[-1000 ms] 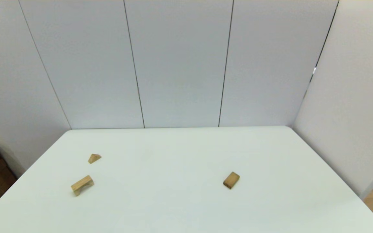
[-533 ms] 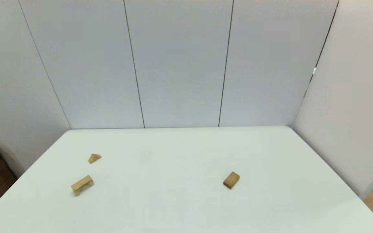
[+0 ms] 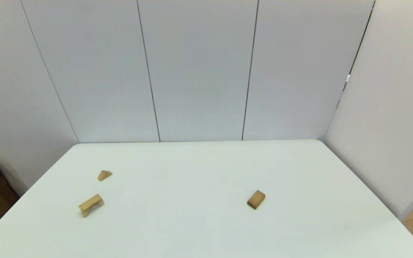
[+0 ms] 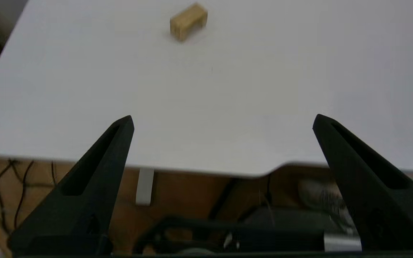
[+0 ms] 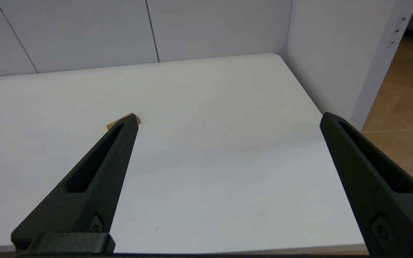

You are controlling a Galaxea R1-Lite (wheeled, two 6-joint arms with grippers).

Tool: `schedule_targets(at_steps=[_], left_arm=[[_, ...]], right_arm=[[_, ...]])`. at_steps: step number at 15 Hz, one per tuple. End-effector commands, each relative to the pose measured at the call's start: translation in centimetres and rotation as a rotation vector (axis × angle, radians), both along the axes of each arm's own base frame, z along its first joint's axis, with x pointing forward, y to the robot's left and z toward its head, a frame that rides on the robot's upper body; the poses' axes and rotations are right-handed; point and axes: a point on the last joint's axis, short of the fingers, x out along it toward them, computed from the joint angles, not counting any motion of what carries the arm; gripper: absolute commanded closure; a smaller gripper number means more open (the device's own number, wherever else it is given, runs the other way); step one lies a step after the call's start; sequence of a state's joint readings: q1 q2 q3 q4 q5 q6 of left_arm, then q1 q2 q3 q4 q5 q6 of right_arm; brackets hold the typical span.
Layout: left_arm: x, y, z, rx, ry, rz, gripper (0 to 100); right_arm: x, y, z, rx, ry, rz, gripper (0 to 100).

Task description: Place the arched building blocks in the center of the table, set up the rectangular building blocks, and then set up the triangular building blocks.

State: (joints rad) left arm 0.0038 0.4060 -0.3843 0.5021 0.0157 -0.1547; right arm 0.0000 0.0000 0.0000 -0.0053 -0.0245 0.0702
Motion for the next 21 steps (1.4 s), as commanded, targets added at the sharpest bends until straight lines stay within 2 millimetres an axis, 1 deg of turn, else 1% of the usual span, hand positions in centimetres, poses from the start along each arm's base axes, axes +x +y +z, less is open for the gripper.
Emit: schedule_targets(at_steps=[1, 5, 7, 8, 11, 12, 13, 14, 16, 18, 21], left_arm=[[0.4, 0.0, 1.8, -0.001, 0.093, 0.003, 0], [2.7, 0.0, 4.2, -0.003, 0.232, 0.010, 0], [4.7, 0.1, 5.4, -0.015, 0.316, 0.029, 0], [5.9, 0.1, 6.0, -0.020, 0.373, 0.042, 0], [9.1, 0.2, 6.8, -0.014, 0.463, 0.040, 0], [10.4, 0.3, 7.0, -0.012, 0.494, 0.043, 0], [12.3, 0.3, 7.0, -0.013, 0.529, 0.048, 0], [13.2, 0.5, 7.1, -0.015, 0.546, 0.057, 0], [16.0, 1.1, 6.9, -0.018, 0.602, 0.082, 0], [18.0, 2.4, 6.4, 0.025, 0.656, 0.070, 0], [20.8, 5.1, 5.0, 0.075, 0.742, 0.024, 0]], right_arm=[[0.0, 0.0, 0.0, 0.000, -0.001, 0.000, 0], [0.0, 0.0, 0.0, 0.000, 0.001, 0.000, 0], [0.0, 0.0, 0.0, 0.000, 0.001, 0.000, 0], [0.0, 0.0, 0.0, 0.000, 0.001, 0.000, 0], [0.0, 0.0, 0.0, 0.000, -0.001, 0.000, 0], [0.0, 0.0, 0.0, 0.000, 0.001, 0.000, 0], [0.0, 0.0, 0.0, 0.000, -0.001, 0.000, 0], [0.0, 0.0, 0.0, 0.000, 0.001, 0.000, 0], [0.0, 0.0, 0.0, 0.000, 0.001, 0.000, 0], [0.0, 0.0, 0.0, 0.000, 0.001, 0.000, 0], [0.0, 0.0, 0.0, 0.000, -0.001, 0.000, 0]])
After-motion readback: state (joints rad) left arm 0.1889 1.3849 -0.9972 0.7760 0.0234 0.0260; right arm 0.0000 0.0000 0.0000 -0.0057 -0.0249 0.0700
